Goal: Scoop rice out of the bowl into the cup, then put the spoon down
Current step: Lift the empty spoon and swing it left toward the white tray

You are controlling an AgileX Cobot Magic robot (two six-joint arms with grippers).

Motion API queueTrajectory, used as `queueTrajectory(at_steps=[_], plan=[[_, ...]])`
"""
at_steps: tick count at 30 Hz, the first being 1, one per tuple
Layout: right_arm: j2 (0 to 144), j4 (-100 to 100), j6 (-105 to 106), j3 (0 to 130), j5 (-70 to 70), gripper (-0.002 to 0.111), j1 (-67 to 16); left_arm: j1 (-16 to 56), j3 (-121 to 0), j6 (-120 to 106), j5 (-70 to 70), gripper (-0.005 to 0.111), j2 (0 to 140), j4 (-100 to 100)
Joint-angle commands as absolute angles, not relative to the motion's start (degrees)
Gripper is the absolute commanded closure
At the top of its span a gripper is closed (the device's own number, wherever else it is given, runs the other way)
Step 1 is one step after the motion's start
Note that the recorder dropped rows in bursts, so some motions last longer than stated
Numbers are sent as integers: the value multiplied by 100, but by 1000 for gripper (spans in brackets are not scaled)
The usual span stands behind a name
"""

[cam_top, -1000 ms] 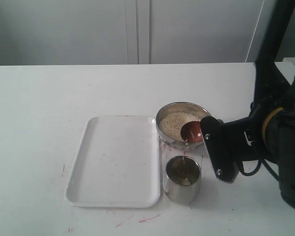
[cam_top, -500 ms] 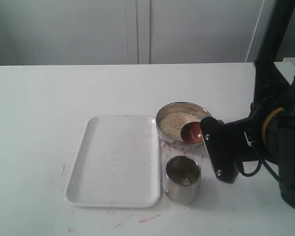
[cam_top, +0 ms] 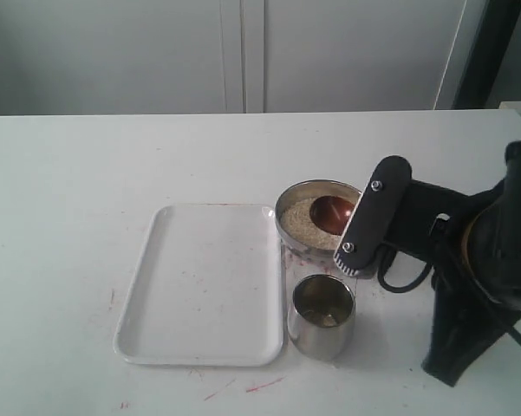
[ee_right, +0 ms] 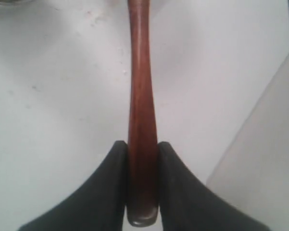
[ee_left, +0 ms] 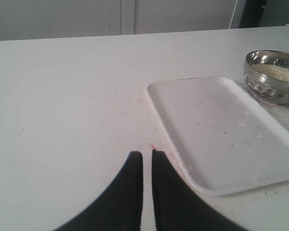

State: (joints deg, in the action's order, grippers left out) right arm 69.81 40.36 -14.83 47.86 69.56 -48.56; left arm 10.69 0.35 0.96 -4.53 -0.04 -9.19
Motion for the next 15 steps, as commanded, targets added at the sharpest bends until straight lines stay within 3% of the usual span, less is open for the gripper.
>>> queueTrajectory(at_steps=[1, 8, 15], plan=[[6864, 3011, -2385, 5041, 6996, 108, -4865, 1074, 0, 106, -438, 92, 0, -978], [6864, 1542, -3727, 5081, 6996, 108, -4865, 1074, 0, 106, -438, 92, 0, -978], [7424, 1274, -4835, 5839, 5715, 108, -4854, 1074, 0, 106, -438, 92, 0, -978]])
